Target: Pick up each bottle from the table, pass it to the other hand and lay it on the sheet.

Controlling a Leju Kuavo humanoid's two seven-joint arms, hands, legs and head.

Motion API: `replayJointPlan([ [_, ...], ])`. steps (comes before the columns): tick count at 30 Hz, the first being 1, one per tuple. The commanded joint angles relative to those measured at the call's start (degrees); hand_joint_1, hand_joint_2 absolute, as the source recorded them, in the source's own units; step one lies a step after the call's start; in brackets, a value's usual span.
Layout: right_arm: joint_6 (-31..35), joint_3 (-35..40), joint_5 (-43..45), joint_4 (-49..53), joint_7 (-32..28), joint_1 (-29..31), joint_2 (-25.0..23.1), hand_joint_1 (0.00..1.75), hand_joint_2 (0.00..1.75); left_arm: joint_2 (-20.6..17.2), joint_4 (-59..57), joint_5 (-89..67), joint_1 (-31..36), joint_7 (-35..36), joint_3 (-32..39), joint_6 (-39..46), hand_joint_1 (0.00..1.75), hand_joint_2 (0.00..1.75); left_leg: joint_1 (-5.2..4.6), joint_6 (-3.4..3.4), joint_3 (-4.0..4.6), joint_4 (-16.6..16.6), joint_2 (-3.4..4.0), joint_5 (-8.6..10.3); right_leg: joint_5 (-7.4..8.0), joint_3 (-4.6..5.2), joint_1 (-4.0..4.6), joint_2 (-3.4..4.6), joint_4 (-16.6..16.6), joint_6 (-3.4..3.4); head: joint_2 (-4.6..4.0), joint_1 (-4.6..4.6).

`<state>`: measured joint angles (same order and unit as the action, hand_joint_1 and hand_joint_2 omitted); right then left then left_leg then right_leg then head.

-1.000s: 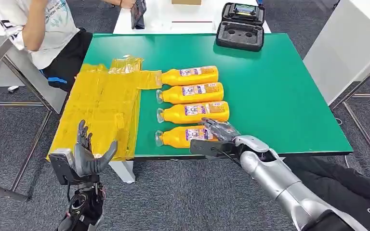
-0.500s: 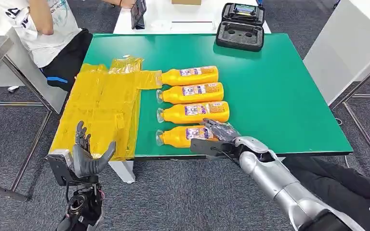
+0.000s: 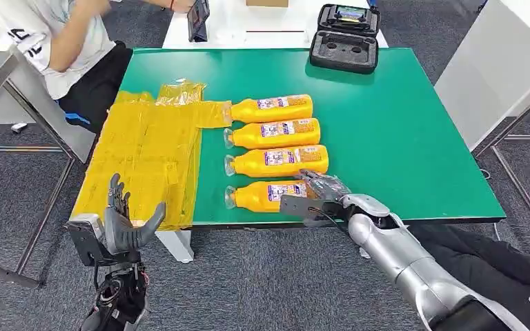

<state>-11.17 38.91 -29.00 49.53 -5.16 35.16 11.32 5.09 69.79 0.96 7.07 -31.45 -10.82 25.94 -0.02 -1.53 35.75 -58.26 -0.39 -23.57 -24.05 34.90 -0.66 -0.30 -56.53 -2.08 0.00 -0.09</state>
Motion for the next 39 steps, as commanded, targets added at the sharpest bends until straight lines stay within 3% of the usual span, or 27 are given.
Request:
replayJointPlan([
  [1,-0.1,0.3,0.1,-4.7,-0.1,2.3,-0.4,0.00,1.75,-0.6,-3.3,0.2,1.7,0.3,-0.4,-0.2,0.00,1.75,0.01,0.07,-0.22,0.0,0.04,-0.07,-0.06,-0.21,0.01,0.03,0.0,0.07,0.00,0.00],
  [7,-0.2,-0.1,0.5,-6.2,0.2,3.1,-0.6,0.00,1.75,-0.7,-3.3,0.5,2.0,0.4,-0.6,0.0,0.00,1.75,0.00,0.06,-0.17,0.0,0.02,-0.05,-0.05,-0.17,0.00,0.02,0.0,0.05,0.00,0.00],
  [9,0.1,-0.2,0.4,-6.2,0.0,2.8,-0.8,0.00,1.75,-0.7,-3.1,0.8,1.7,0.4,-0.5,0.0,0.00,1.75,0.05,0.15,-0.52,0.0,0.09,-0.20,-0.17,-0.51,0.05,0.07,0.1,0.14,0.00,0.00],
  [16,-1.1,0.4,-0.2,-8.0,0.4,3.8,-1.5,0.02,1.75,-0.7,-2.4,1.0,1.0,0.3,-0.3,0.1,0.00,1.75,0.01,0.08,-0.21,0.0,0.09,-0.09,-0.06,-0.19,0.01,0.09,0.0,0.08,0.00,0.00],
  [17,-1.2,0.4,-0.1,-8.4,0.3,3.8,-1.5,0.10,1.75,-0.7,-2.5,1.1,1.0,0.3,-0.3,0.1,0.00,1.75,0.02,0.10,-0.30,0.0,0.11,-0.11,-0.08,-0.27,0.02,0.10,0.0,0.09,0.00,0.00],
  [19,-1.4,0.4,-0.1,-9.2,0.2,4.1,-1.7,0.47,1.75,-0.7,-2.8,1.3,1.1,0.2,-0.3,0.2,0.00,1.75,0.00,0.07,-0.19,0.0,0.10,-0.07,-0.04,-0.16,0.01,0.09,0.0,0.06,0.00,0.00],
  [21,-1.7,0.6,-0.1,-10.0,0.1,4.7,-1.7,1.33,1.75,-0.7,-3.0,1.4,1.2,0.2,-0.2,0.2,0.00,1.75,0.00,0.06,-0.17,0.0,0.08,-0.06,-0.04,-0.14,0.00,0.07,0.0,0.05,0.00,0.00],
  [28,-2.6,1.1,0.1,-11.7,-0.3,6.3,-2.1,1.52,1.75,-0.6,-3.8,1.9,1.4,0.1,-0.4,0.2,0.00,1.75,0.01,0.09,-0.29,0.1,0.10,-0.09,-0.06,-0.26,0.01,0.09,0.0,0.08,0.00,0.00],
  [30,-2.5,1.3,0.1,-12.0,-0.6,6.3,-1.9,1.68,1.75,-0.5,-4.1,2.4,1.4,0.0,-0.4,0.1,0.00,1.75,0.02,0.09,-0.29,0.1,0.11,-0.10,-0.07,-0.26,0.02,0.10,0.0,0.09,0.00,0.00],
  [39,-2.9,1.0,1.1,-12.4,-1.4,6.1,-1.7,1.73,1.75,-0.5,-4.0,2.6,1.3,-0.3,-0.5,0.3,0.00,1.75,0.01,0.08,-0.27,0.0,0.06,-0.09,-0.07,-0.26,0.01,0.05,0.0,0.07,0.00,0.00],
])
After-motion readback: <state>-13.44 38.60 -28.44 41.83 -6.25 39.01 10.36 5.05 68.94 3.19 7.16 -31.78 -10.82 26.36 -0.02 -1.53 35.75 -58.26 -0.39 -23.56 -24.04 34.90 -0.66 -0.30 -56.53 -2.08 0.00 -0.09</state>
